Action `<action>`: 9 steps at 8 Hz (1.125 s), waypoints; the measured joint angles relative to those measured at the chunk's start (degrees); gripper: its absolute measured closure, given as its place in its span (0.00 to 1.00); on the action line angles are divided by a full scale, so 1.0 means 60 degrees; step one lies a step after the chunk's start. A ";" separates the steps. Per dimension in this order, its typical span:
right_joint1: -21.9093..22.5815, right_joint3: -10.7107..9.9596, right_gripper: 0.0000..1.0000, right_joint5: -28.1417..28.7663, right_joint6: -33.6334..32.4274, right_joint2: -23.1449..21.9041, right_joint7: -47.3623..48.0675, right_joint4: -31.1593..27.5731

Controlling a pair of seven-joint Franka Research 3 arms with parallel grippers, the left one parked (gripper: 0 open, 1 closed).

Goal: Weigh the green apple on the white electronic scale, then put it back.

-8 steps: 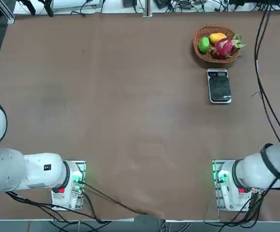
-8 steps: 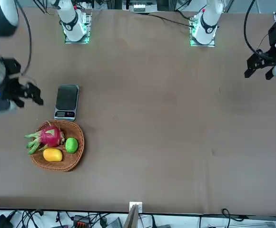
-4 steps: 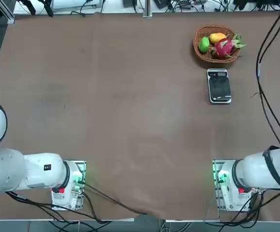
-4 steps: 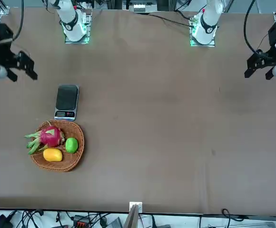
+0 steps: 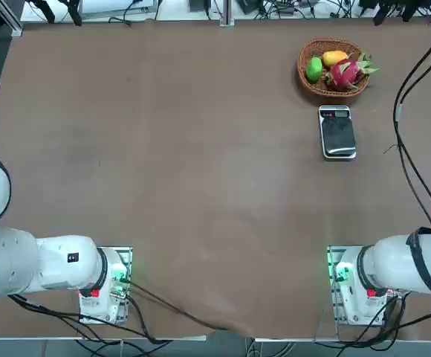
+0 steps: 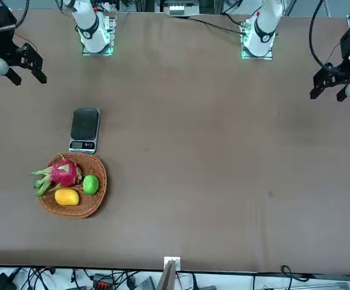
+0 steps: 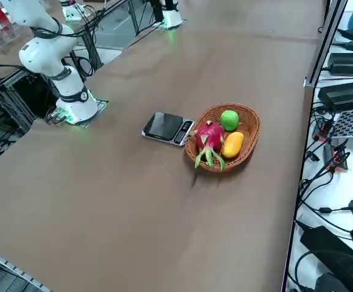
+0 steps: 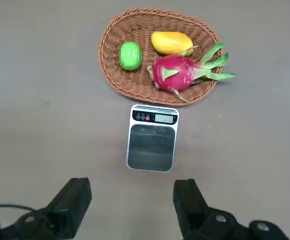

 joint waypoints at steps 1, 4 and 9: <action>0.0000 -0.0038 0.00 0.0036 0.0218 -0.0082 -0.0099 -0.0233; -0.0001 -0.0187 0.00 0.0221 0.0634 -0.0196 -0.0205 -0.0653; -0.0002 -0.0196 0.00 0.0311 0.0638 -0.0197 -0.0278 -0.0653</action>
